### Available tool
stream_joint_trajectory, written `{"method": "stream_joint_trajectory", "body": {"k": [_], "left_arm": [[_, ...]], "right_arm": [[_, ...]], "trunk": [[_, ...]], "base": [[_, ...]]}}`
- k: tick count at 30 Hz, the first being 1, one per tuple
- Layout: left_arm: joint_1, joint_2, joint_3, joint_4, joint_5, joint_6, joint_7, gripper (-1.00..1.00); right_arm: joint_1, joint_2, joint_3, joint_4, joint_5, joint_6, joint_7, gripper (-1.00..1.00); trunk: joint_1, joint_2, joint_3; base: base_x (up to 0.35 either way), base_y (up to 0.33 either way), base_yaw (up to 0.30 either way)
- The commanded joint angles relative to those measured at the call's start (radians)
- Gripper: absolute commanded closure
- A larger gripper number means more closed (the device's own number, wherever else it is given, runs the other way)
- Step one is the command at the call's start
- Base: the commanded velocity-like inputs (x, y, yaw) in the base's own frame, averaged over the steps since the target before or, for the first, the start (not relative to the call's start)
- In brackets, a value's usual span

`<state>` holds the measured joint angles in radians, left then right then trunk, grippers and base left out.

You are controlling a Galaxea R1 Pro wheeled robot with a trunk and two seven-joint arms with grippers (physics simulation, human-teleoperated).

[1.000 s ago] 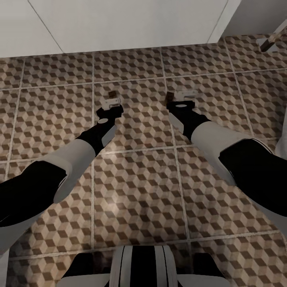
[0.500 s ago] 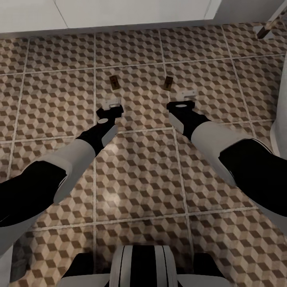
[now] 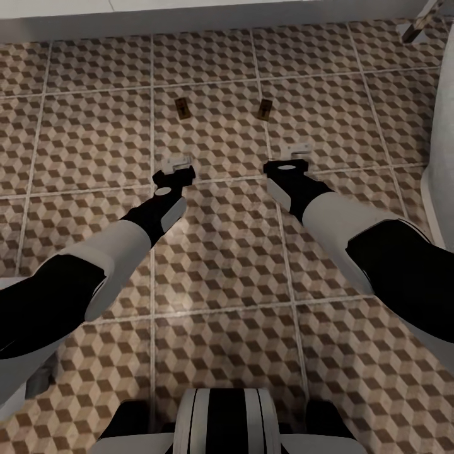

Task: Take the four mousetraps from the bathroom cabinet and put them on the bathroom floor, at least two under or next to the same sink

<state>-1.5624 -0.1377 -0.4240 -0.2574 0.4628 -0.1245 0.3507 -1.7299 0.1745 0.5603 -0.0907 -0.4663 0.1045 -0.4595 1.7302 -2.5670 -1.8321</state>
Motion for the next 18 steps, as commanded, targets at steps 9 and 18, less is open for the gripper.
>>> {"method": "stream_joint_trajectory", "body": {"k": [9, 18], "left_arm": [[-0.001, 0.000, -0.009, -0.003, 0.009, -0.002, 0.009, -1.00], [-0.001, 0.000, -0.009, -0.005, 0.008, 0.009, 0.007, -1.00]], "right_arm": [[0.000, 0.000, 0.008, -0.003, -0.006, 0.011, -0.006, -1.00], [-0.001, 0.000, 0.006, -0.006, -0.007, 0.014, -0.007, -1.00]], "trunk": [[-0.001, 0.000, 0.000], [-0.001, 0.000, 0.000]], "base": [[-0.095, 0.000, 0.000], [-0.020, 0.000, 0.000]]}}
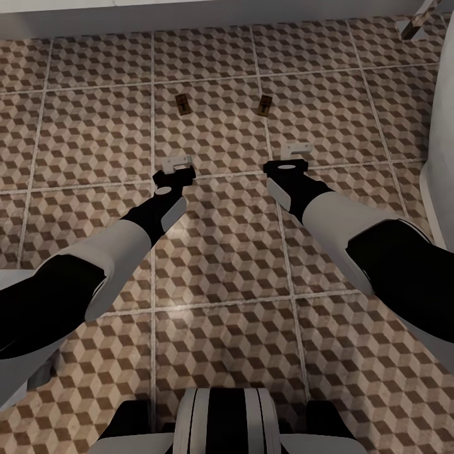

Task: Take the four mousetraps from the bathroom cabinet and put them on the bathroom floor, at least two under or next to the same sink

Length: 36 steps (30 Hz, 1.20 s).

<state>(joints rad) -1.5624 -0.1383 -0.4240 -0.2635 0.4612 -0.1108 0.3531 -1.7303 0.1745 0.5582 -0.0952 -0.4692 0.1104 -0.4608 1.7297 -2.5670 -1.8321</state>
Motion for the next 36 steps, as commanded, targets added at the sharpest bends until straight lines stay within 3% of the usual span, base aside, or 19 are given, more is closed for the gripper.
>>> {"method": "stream_joint_trajectory", "body": {"k": [1, 14, 18, 23, 25, 28, 29, 33, 34, 36], "left_arm": [[-0.001, 0.000, -0.009, 0.001, 0.010, -0.004, 0.005, -1.00], [-0.001, 0.003, -0.008, -0.003, 0.017, 0.041, 0.009, -1.00], [-0.001, 0.004, -0.007, -0.011, 0.018, 0.080, 0.010, -1.00], [-0.001, 0.006, -0.005, -0.072, 0.018, 0.176, 0.011, -1.00], [0.000, 0.007, -0.003, -0.135, 0.019, 0.236, 0.015, -1.00], [0.016, 0.008, 0.000, -0.249, 0.022, 0.337, 0.042, -1.00], [0.016, 0.008, 0.000, -0.249, 0.022, 0.337, 0.042, -1.00], [0.072, 0.010, 0.002, -0.433, 0.021, 0.467, 0.098, -1.00], [0.072, 0.010, 0.002, -0.433, 0.021, 0.467, 0.098, -1.00], [0.106, 0.011, 0.003, -0.528, 0.021, 0.527, 0.123, -1.00]], "right_arm": [[0.000, 0.000, 0.008, -0.001, -0.004, 0.008, -0.005, -1.00], [-0.001, 0.000, 0.006, -0.004, -0.006, 0.010, -0.009, -1.00], [-0.001, 0.000, 0.004, -0.010, -0.007, 0.012, -0.013, -1.00], [-0.002, 0.000, 0.000, -0.050, -0.008, 0.027, -0.031, -1.00], [-0.002, 0.000, -0.001, -0.062, -0.009, 0.044, -0.036, -1.00], [-0.002, 0.000, -0.003, -0.106, -0.012, 0.135, -0.045, -1.00], [-0.002, 0.000, -0.003, -0.106, -0.012, 0.135, -0.045, -1.00], [-0.001, 0.000, -0.003, -0.210, -0.022, 0.299, -0.051, -1.00], [-0.001, 0.000, -0.003, -0.210, -0.022, 0.299, -0.051, -1.00], [-0.001, 0.000, -0.004, -0.276, -0.024, 0.367, -0.052, -1.00]], "trunk": [[0.000, 0.000, -0.001], [0.000, 0.000, -0.001], [0.000, 0.000, -0.001], [0.000, 0.000, -0.001], [0.000, 0.000, -0.001], [0.000, 0.000, -0.001], [0.000, 0.000, -0.001], [0.000, 0.000, -0.001], [0.000, 0.000, -0.001], [0.000, 0.000, -0.001]], "base": [[-0.008, 0.000, 0.000], [-0.002, 0.000, 0.000], [0.000, 0.000, 0.000], [0.000, 0.000, 0.000], [0.000, 0.000, 0.000], [0.000, 0.000, 0.000], [0.000, 0.000, 0.000], [0.000, 0.000, 0.000], [0.000, 0.000, 0.000], [0.000, 0.000, 0.000]]}}
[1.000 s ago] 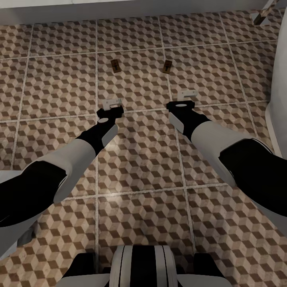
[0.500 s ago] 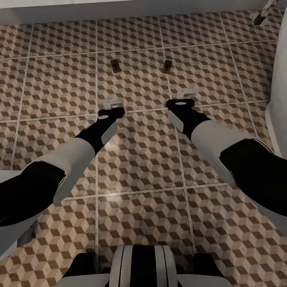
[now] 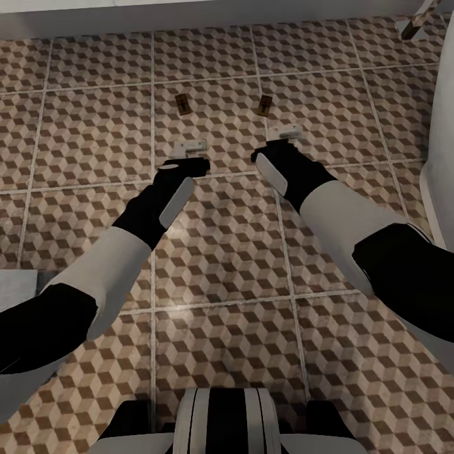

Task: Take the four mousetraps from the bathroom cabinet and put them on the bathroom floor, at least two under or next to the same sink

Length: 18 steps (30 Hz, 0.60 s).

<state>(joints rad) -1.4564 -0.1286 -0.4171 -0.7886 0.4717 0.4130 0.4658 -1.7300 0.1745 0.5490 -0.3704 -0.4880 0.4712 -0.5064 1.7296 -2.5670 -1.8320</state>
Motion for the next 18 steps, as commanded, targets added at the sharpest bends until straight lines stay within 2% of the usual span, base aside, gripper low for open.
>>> {"method": "stream_joint_trajectory", "body": {"k": [1, 4, 8, 9, 14, 18], "left_arm": [[0.017, 0.001, -0.003, -0.049, 0.010, 0.034, 0.021, -1.00], [0.059, 0.002, -0.002, -0.170, 0.009, 0.123, 0.045, -1.00], [0.092, 0.003, 0.000, -0.287, 0.008, 0.221, 0.069, -1.00], [0.092, 0.003, 0.000, -0.287, 0.008, 0.221, 0.069, -1.00], [0.109, 0.004, 0.001, -0.366, 0.011, 0.318, 0.113, -1.00], [0.121, 0.004, 0.002, -0.400, 0.014, 0.370, 0.134, -1.00]], "right_arm": [[-0.001, 0.000, 0.004, -0.035, -0.006, 0.033, -0.007, -1.00], [0.003, 0.000, -0.002, -0.122, -0.008, 0.092, -0.009, -1.00], [0.012, 0.000, -0.005, -0.187, -0.008, 0.144, -0.012, -1.00], [0.012, 0.000, -0.005, -0.187, -0.008, 0.144, -0.012, -1.00], [0.020, 0.000, -0.007, -0.219, -0.012, 0.191, -0.014, -1.00], [0.029, 0.000, -0.009, -0.228, -0.021, 0.213, -0.015, -1.00]], "trunk": [[0.000, 0.000, -0.001], [0.000, 0.000, -0.001], [0.000, 0.000, -0.001], [0.000, 0.000, -0.001], [0.000, 0.000, -0.001], [0.000, 0.000, -0.001]], "base": [[0.000, 0.000, 0.000], [0.000, 0.000, 0.000], [0.000, 0.000, 0.000], [0.000, 0.000, 0.000], [0.000, 0.000, 0.000], [0.000, 0.000, 0.000]]}}
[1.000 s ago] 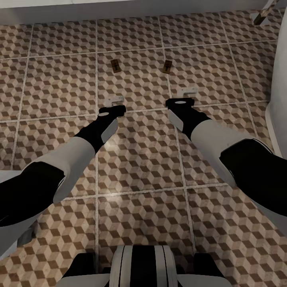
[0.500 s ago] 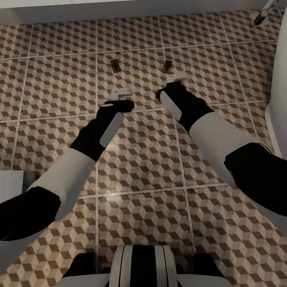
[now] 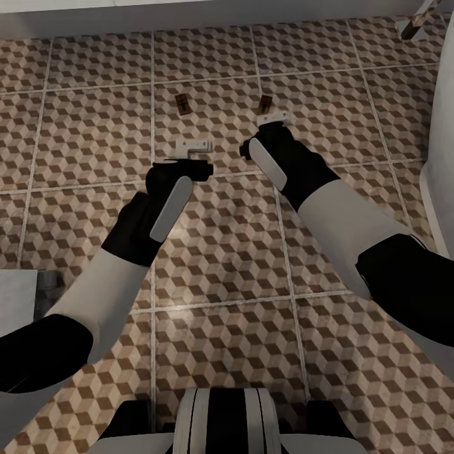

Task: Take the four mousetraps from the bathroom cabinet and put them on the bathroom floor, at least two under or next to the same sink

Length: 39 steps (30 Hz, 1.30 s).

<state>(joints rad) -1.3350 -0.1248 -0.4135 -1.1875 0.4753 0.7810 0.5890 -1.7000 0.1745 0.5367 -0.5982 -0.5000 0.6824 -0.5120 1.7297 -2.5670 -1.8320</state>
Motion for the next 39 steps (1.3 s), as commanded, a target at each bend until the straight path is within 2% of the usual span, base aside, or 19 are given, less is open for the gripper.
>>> {"method": "stream_joint_trajectory", "body": {"k": [1, 10, 22, 30, 39], "left_arm": [[0.005, 0.000, -0.001, -0.015, 0.011, 0.015, 0.015, -1.00], [0.085, 0.000, -0.001, -0.164, 0.011, 0.067, 0.030, -1.00], [0.130, -0.001, -0.001, -0.230, 0.012, 0.119, 0.057, -1.00], [0.142, -0.001, -0.001, -0.239, 0.012, 0.168, 0.068, -1.00], [0.145, -0.001, 0.000, -0.240, 0.010, 0.184, 0.072, -1.00]], "right_arm": [[0.002, 0.000, 0.000, -0.002, -0.013, 0.009, -0.009, -1.00], [0.014, 0.000, -0.048, -0.008, -0.045, 0.032, -0.009, -1.00], [0.043, 0.000, -0.063, -0.009, -0.050, 0.037, -0.010, -1.00], [0.047, 0.000, -0.064, -0.009, -0.051, 0.037, -0.010, -1.00], [0.048, 0.000, -0.064, -0.008, -0.051, 0.037, -0.010, -1.00]], "trunk": [[0.000, 0.000, -0.001], [0.000, 0.000, -0.001], [0.000, 0.000, -0.001], [-0.004, 0.002, 0.030], [-0.008, 0.004, 0.065]], "base": [[0.000, 0.000, 0.000], [0.000, 0.000, 0.000], [0.000, 0.000, 0.000], [0.000, 0.000, 0.000], [0.000, 0.000, 0.000]]}}
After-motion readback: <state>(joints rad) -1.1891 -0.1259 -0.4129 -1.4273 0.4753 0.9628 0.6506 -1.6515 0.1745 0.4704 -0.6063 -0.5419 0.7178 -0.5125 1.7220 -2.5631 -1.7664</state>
